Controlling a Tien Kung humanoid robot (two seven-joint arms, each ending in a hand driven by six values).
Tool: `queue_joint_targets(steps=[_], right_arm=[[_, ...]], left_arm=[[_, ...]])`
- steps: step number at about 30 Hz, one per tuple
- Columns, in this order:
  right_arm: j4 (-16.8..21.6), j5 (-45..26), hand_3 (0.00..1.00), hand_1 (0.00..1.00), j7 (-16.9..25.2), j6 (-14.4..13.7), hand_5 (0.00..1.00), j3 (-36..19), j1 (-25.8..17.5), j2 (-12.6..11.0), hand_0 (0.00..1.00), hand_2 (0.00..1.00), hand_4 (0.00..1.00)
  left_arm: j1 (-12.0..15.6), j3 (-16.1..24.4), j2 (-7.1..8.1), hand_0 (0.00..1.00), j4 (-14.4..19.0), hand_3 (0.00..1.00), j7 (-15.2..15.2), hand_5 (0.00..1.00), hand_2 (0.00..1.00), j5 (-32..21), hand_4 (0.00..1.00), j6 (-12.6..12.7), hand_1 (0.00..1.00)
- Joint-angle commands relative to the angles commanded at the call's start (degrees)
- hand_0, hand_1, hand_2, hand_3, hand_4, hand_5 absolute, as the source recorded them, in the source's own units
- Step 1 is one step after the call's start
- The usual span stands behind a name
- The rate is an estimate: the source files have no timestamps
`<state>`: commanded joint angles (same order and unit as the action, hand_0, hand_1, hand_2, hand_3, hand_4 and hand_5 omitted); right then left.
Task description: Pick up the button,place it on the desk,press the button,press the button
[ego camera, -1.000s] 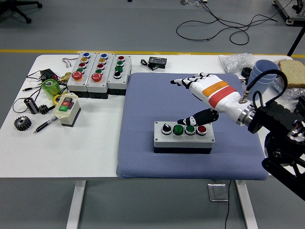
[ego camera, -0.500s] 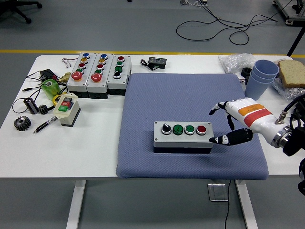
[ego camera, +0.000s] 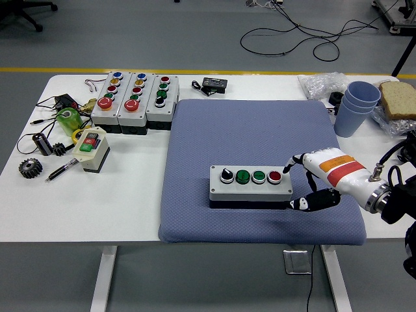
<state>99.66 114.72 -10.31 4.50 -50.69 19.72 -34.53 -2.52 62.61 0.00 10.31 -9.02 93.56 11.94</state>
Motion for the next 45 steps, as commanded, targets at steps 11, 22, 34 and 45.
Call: queue_joint_targets(steps=[11, 22, 34, 45], right_arm=[[-1.38, 0.57, 0.648, 0.002, -0.54, 0.52, 0.515, 0.74, 0.91, 1.64, 0.097, 0.202, 0.933], [-2.85, 1.36, 0.648, 0.002, -1.74, 1.63, 0.522, 3.15, 1.85, 2.88, 0.098, 0.201, 0.932], [-2.85, 2.07, 0.648, 0.002, -2.55, 1.57, 0.526, 3.71, 2.21, 3.23, 0.100, 0.202, 0.935], [-0.58, 2.46, 0.649, 0.002, -2.63, 0.25, 0.526, 4.25, 3.52, 5.14, 0.099, 0.203, 0.936]], left_arm=[[-0.20, -0.23, 0.00, 0.594, 0.00, 0.545, 0.06, 0.696, 0.670, -0.23, 0.348, 0.03, 0.635], [-0.23, -0.20, 0.00, 0.594, 0.00, 0.545, 0.03, 0.697, 0.670, -0.09, 0.348, 0.01, 0.635], [-0.29, -0.42, 0.00, 0.594, 0.00, 0.546, 0.06, 0.695, 0.671, -0.42, 0.346, -0.01, 0.635], [-0.27, -0.40, 0.00, 0.594, 0.00, 0.545, -0.02, 0.695, 0.670, -0.26, 0.346, -0.11, 0.635]])
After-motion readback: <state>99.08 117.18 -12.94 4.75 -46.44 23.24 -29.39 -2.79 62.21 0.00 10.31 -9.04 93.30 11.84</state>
